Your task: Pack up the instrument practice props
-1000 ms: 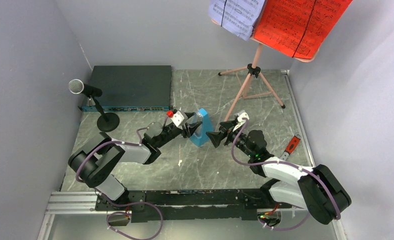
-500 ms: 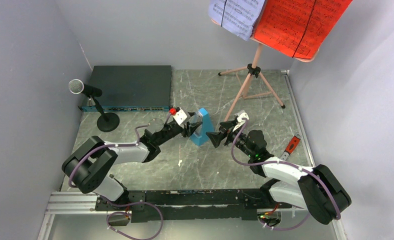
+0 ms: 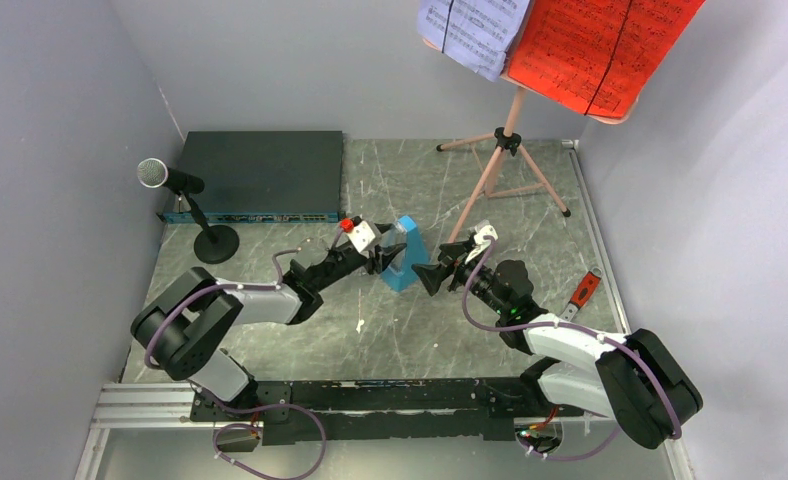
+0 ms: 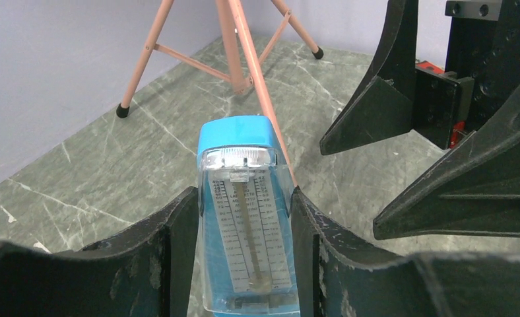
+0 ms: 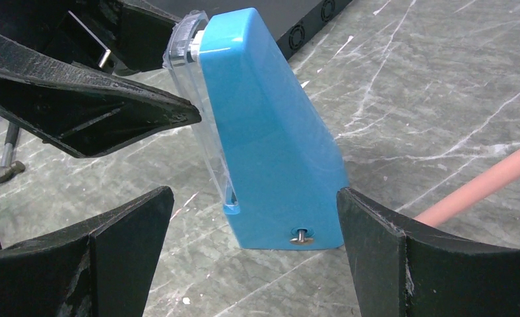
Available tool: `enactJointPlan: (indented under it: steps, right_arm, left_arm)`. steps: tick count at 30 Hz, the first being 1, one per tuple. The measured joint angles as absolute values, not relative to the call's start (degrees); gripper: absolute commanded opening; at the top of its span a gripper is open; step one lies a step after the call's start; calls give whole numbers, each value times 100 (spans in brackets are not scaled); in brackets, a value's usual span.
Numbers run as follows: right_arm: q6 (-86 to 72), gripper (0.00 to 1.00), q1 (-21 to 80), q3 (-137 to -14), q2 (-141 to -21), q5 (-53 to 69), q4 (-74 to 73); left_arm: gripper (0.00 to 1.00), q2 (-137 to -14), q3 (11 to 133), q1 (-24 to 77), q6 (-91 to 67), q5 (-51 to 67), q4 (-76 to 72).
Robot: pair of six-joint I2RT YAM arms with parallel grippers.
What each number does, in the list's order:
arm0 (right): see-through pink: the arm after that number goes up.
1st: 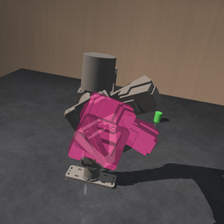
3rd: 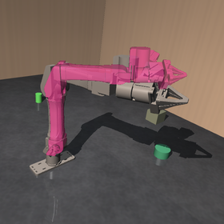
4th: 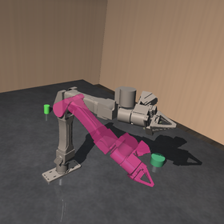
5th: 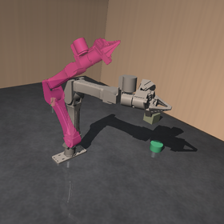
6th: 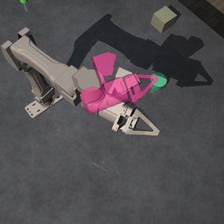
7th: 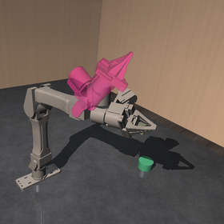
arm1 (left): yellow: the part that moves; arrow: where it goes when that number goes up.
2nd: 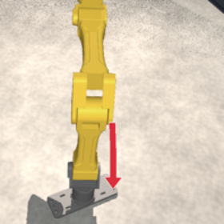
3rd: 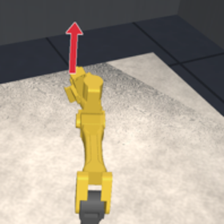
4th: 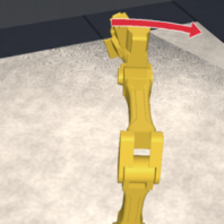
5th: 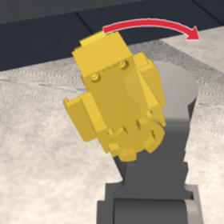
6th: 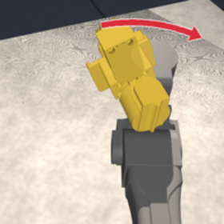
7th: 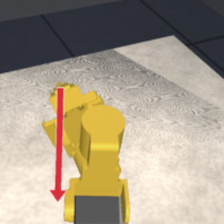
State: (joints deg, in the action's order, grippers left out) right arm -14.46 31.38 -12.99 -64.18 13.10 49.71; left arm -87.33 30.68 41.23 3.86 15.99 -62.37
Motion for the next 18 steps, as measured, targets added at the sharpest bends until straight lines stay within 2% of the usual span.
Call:
enactJointPlan:
  steps: [18]
  right_arm:
    - [-1404,100,3173,-1304,-6416,1308,4952]
  left_arm:
    - [3,-9039,2884,4123,-119,1557,-7113]
